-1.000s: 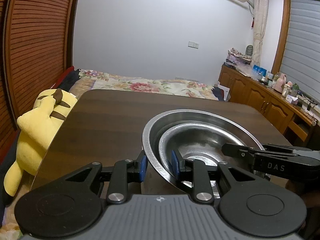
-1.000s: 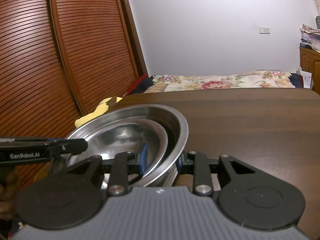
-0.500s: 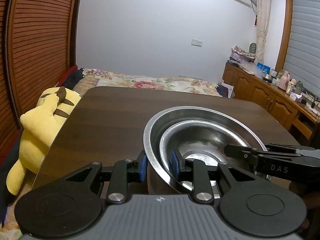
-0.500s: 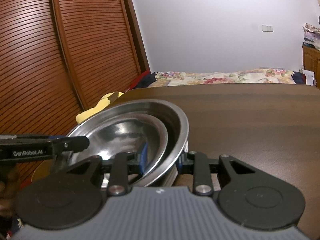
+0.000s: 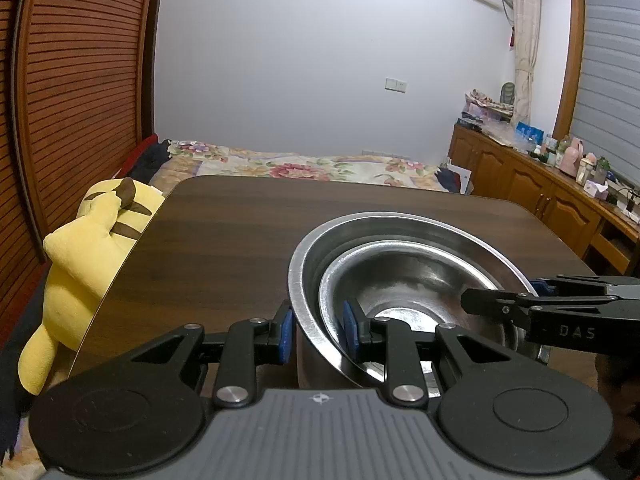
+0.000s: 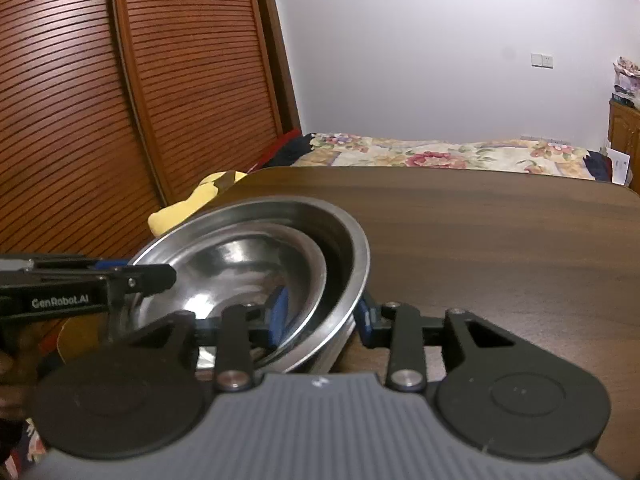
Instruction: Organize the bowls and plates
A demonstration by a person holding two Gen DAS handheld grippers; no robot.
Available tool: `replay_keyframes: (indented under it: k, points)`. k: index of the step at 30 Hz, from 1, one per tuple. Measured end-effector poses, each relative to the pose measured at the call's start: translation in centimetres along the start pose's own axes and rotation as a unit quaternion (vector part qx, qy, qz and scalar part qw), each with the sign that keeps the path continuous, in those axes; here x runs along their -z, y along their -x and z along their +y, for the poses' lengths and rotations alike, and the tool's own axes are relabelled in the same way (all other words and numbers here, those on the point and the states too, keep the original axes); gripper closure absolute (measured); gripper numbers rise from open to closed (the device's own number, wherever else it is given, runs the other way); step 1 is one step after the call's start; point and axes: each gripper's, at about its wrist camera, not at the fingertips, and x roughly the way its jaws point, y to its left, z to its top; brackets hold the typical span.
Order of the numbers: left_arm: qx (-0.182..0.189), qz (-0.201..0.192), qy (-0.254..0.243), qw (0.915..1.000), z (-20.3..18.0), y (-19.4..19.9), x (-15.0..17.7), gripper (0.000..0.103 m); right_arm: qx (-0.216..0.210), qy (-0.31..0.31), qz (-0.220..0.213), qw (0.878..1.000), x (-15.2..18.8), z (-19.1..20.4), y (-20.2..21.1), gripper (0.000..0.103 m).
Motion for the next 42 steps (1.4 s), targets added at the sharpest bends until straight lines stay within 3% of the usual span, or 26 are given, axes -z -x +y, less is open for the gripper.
replay_keyframes:
  k: [4, 9, 14, 17, 19, 23, 30, 42]
  points:
    - [-0.005, -0.001, -0.002, 1.0, -0.1, 0.1, 0.0, 0.074, 0.008, -0.001, 0.004, 1.0, 0.1, -0.1, 0.2, 0.055]
    - [-0.017, -0.011, -0.008, 0.9998, -0.3, 0.4, -0.1, 0.039, 0.018, -0.009, -0.005, 1.0, 0.2, -0.6, 1.3, 0.041]
    - [-0.032, -0.024, -0.02, 0.999, -0.7, 0.9, -0.4, 0.012, 0.027, -0.012, -0.024, 0.999, 0.1, -1.0, 3.1, 0.035]
    - [-0.034, -0.032, -0.025, 0.9986, -1.1, 1.4, -0.4, 0.003, 0.034, -0.012, -0.039, 0.999, 0.1, -1.1, 4.1, 0.019]
    - [-0.034, -0.037, -0.027, 0.9984, -1.4, 1.8, -0.5, 0.001, 0.045, -0.011, -0.052, 0.998, 0.1, -1.1, 4.7, 0.008]
    - [-0.036, -0.043, -0.033, 0.9979, -2.3, 2.4, -0.8, 0.0, 0.073, 0.003, -0.074, 0.995, 0.3, -1.0, 5.8, 0.0]
    - [-0.032, -0.057, -0.054, 0.9964, -4.6, 3.4, -1.2, 0.0, 0.121, 0.0, -0.069, 0.99, 0.2, -1.2, 6.8, 0.0]
    - [-0.033, -0.077, -0.059, 0.9947, -6.7, 5.3, -2.0, 0.0, 0.155, -0.021, -0.089, 0.984, 0.7, -1.1, 8.6, 0.0]
